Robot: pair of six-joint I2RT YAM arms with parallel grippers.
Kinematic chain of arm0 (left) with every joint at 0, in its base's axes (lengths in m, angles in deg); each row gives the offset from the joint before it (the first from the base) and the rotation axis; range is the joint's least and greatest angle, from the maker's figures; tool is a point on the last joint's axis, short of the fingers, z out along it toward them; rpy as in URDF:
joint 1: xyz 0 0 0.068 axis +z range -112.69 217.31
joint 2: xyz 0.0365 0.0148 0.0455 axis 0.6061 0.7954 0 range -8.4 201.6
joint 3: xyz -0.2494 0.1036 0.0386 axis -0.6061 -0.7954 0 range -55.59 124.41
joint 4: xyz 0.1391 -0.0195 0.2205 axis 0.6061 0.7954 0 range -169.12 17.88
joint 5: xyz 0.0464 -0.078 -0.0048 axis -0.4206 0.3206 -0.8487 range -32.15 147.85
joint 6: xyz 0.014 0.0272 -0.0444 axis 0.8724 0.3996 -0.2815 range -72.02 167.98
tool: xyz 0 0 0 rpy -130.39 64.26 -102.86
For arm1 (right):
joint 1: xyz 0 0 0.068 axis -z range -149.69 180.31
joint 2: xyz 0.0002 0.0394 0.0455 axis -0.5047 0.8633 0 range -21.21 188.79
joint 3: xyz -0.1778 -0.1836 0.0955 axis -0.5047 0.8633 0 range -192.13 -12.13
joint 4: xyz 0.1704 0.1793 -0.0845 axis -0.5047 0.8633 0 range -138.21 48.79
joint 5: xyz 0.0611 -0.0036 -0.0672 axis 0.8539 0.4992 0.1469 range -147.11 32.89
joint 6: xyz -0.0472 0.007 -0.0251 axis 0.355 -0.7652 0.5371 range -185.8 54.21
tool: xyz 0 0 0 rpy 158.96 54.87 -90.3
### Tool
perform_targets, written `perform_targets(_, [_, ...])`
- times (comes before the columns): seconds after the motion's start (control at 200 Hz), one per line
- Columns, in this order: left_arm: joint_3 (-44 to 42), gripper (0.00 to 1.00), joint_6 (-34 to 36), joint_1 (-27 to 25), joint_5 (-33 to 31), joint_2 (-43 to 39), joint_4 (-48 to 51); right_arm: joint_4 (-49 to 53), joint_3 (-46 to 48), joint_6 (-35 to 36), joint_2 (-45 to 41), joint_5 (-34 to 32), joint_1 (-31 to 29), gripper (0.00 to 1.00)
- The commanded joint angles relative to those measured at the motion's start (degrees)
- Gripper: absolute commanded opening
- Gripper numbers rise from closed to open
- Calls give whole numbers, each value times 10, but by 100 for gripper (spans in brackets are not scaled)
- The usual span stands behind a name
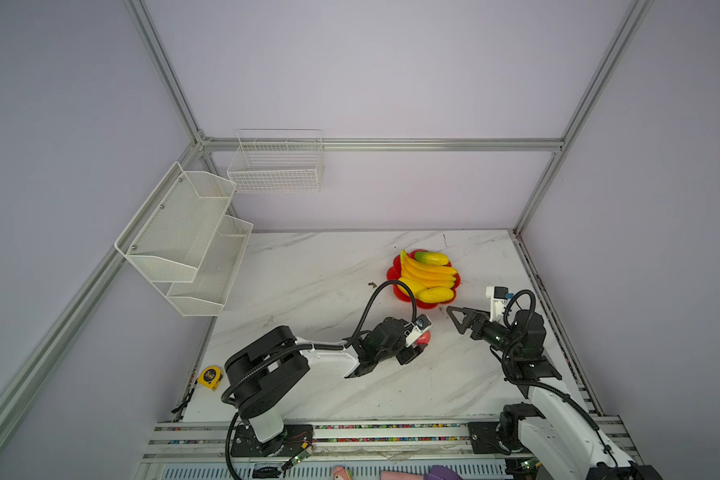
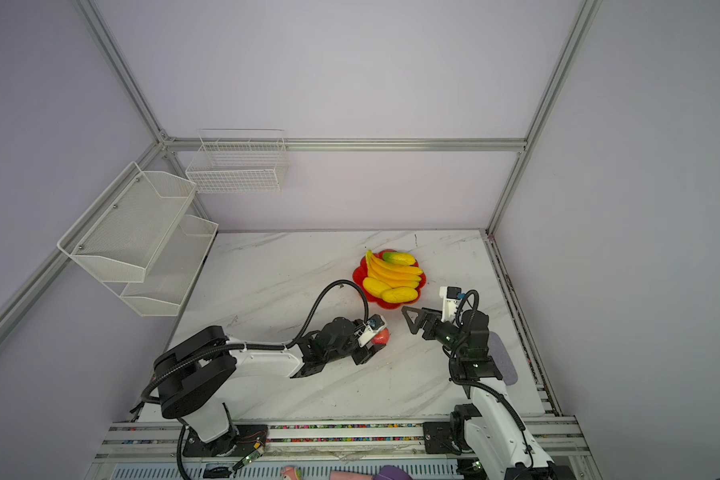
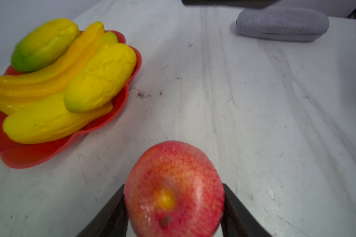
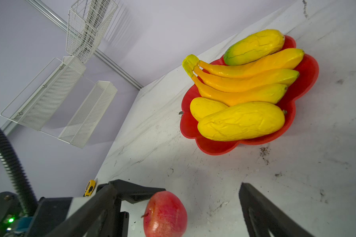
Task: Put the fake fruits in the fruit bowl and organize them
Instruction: 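Lower the left gripper onto the red apple and grasp it, then carry the red apple with the left gripper and drop it onto the bowl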
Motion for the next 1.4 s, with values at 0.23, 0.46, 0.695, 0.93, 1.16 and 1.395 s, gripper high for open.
perform_targets(0.23, [93, 62, 39, 131, 5, -19, 47, -61, -41, -8, 68, 25, -48, 97])
perform_targets(0.46, [280, 61, 54, 157, 30, 96, 98, -90, -50, -11, 103, -23, -134, 97])
perform_targets(0.695, [417, 61, 75, 157, 32, 206, 114, -74, -46, -4, 86, -35, -134, 97])
perform_targets(0.93, [506, 62, 104, 157, 33, 300, 115, -89, -17, -48, 18, -94, -134, 97])
perform_targets(1.16, [553, 65, 106, 157, 36, 352, 127, -75, -21, -43, 20, -90, -134, 97])
perform_targets(1.395, [557, 72, 108, 157, 45, 364, 132, -79, -19, -44, 25, -92, -134, 97])
